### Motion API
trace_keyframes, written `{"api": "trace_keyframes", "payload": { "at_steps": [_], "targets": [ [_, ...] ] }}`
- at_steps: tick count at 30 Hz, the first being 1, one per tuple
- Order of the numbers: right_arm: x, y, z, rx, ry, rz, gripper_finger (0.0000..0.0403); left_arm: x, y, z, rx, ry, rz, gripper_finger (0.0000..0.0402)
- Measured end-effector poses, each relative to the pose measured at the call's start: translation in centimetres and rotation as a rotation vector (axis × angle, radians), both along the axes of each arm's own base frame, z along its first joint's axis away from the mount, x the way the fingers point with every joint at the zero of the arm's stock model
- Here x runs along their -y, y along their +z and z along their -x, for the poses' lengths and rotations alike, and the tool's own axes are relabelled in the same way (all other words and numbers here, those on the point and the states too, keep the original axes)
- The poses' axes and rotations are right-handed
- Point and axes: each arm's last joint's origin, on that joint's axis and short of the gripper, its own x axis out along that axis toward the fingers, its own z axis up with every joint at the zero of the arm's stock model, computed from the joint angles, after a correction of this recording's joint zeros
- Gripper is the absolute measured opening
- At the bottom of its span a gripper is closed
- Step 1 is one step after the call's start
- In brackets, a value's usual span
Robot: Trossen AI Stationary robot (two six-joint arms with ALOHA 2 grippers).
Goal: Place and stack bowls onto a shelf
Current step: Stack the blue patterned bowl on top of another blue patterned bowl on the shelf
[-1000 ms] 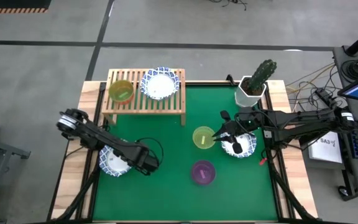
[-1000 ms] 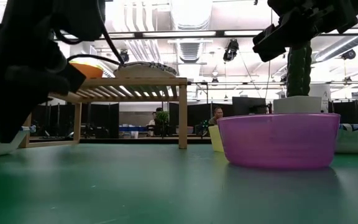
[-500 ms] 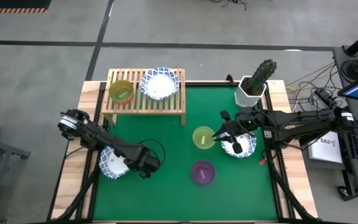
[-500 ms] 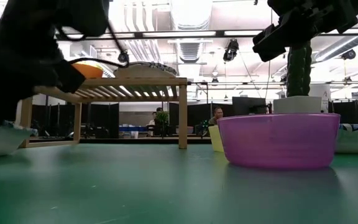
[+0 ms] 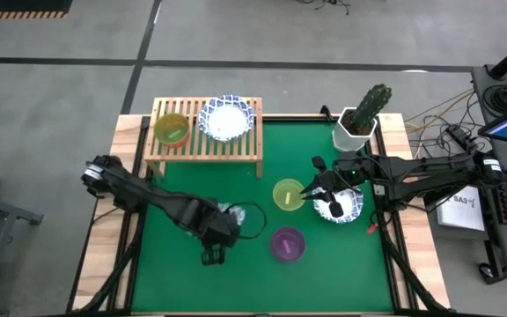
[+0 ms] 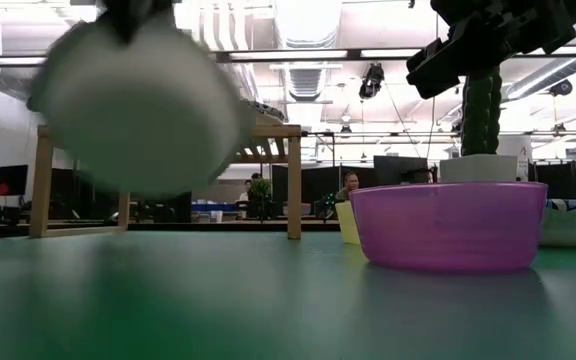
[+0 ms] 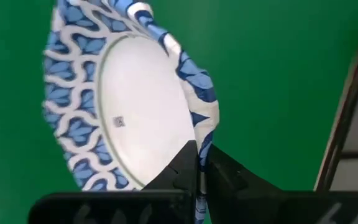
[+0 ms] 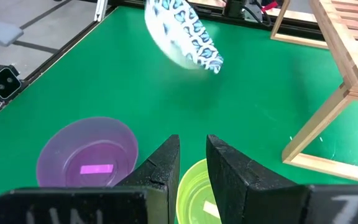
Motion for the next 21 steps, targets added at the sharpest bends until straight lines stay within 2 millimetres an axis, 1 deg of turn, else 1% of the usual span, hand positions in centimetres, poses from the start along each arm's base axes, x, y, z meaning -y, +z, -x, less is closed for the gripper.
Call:
{"api": "trace_keyframes", "payload": {
  "at_steps": [4,7,12,14,16,18,21],
  "targets": [
    [0.0,0.0,0.0,0.001,0.001,0.003,0.0068,-0.3,4.8,-0.6,0.178,-0.086,-0.070,0.0000],
    [0.0,0.0,0.0,0.001,0.002,0.004,0.0068,-0.6,8.2,-0.5,0.304,-0.159,-0.148,0.0000],
    [0.0,0.0,0.0,0.002,0.003,0.006,0.0068,-2.1,12.8,0.3,0.449,-0.209,-0.390,0.0000],
    [0.0,0.0,0.0,0.003,0.005,0.011,0.0068,-3.2,14.1,0.5,0.472,-0.192,-0.508,0.0000],
    [0.0,0.0,0.0,0.003,0.006,0.012,0.0068,-4.6,14.9,0.6,0.466,-0.160,-0.601,0.0000],
    [0.0,0.0,0.0,0.003,0.006,0.012,0.0068,-6.3,15.3,0.6,0.437,-0.128,-0.650,0.0000],
    [0.0,0.0,0.0,0.003,0.006,0.012,0.0068,-9.4,15.1,0.3,0.370,-0.066,-0.687,0.0000]
  ]
}}
